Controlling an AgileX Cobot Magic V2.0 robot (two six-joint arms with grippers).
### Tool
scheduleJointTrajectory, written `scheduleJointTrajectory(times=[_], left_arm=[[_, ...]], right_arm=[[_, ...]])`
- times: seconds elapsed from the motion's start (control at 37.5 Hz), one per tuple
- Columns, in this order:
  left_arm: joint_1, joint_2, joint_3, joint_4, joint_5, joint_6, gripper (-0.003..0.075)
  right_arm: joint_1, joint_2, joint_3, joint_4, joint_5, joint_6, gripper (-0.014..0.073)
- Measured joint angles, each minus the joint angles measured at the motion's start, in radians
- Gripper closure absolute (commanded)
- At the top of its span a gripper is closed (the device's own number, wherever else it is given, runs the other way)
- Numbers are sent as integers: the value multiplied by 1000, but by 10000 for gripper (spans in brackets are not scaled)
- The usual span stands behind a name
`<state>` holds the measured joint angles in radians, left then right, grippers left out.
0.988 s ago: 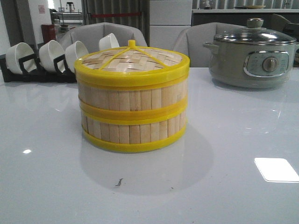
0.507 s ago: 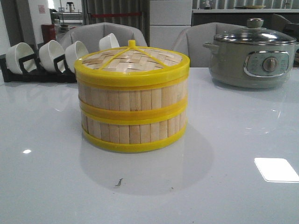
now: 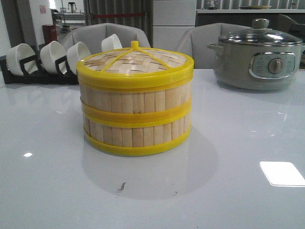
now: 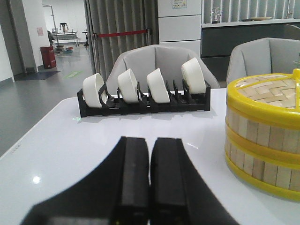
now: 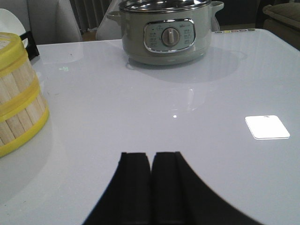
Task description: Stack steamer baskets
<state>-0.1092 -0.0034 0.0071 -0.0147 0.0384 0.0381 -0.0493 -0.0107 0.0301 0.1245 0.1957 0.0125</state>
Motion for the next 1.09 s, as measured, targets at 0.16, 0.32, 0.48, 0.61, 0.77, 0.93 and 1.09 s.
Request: scheduleJointTrajectory(times=[0.16, 0.32, 0.48, 0.61, 0.77, 0.93, 1.09], left_arm=[[0, 0, 0, 0, 0, 0, 634], [0, 0, 0, 0, 0, 0, 634], [0, 0, 0, 0, 0, 0, 634], [0, 0, 0, 0, 0, 0, 634], [0, 0, 0, 0, 0, 0, 634], [0, 0, 0, 0, 0, 0, 634], [0, 0, 0, 0, 0, 0, 634]], right_arm=[[0, 0, 0, 50, -4, -54, 545], [0, 0, 0, 54, -23, -66, 545], [0, 0, 0, 54, -27, -70, 545], [0, 0, 0, 54, -32, -70, 545], [0, 0, 0, 54, -32, -72, 545], [0, 0, 0, 54, -32, -72, 545], [0, 0, 0, 54, -32, -72, 545]])
